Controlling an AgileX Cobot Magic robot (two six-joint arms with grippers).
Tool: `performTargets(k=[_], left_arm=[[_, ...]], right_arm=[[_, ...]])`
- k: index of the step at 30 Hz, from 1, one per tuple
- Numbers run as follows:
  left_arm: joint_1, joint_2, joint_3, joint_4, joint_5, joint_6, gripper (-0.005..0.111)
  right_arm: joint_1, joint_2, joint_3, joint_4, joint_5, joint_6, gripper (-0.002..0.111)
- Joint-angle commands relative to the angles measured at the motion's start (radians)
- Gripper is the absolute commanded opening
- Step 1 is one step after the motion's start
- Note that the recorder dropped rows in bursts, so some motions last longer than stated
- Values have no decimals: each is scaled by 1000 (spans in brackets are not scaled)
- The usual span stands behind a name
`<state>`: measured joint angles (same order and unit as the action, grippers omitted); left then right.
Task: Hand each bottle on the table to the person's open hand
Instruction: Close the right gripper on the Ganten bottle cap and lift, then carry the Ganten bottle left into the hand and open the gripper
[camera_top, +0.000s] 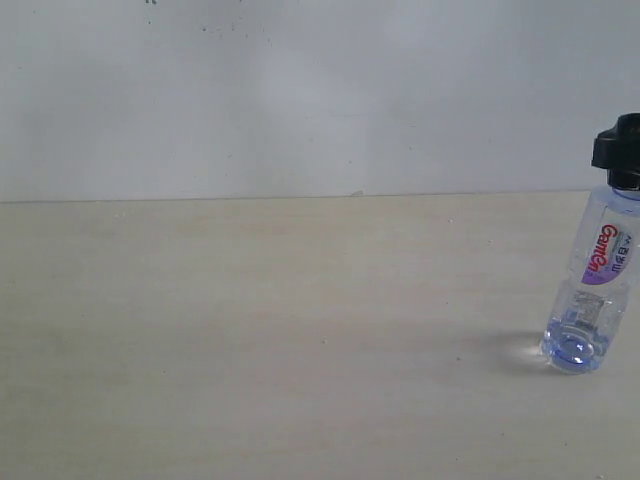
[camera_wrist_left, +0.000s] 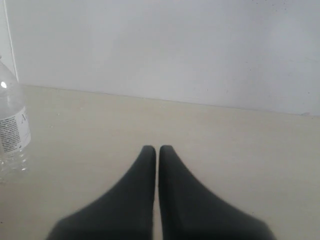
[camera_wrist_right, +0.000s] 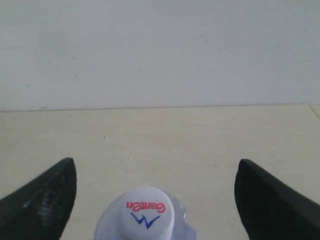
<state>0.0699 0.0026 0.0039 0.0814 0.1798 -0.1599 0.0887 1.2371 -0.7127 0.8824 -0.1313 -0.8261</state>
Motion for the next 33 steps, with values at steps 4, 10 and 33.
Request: performTargets(k=[4, 10, 33], left_arm=[[3, -3, -4, 4, -1, -1, 4], [3, -3, -4, 4, -1, -1, 4], [3, -3, -4, 4, -1, -1, 4]], right_arm=[[-8, 89, 3, -58, -35, 26, 81], [-8, 110, 3, -103, -67, 64, 81], [88, -105, -11, -140, 94, 83, 0]])
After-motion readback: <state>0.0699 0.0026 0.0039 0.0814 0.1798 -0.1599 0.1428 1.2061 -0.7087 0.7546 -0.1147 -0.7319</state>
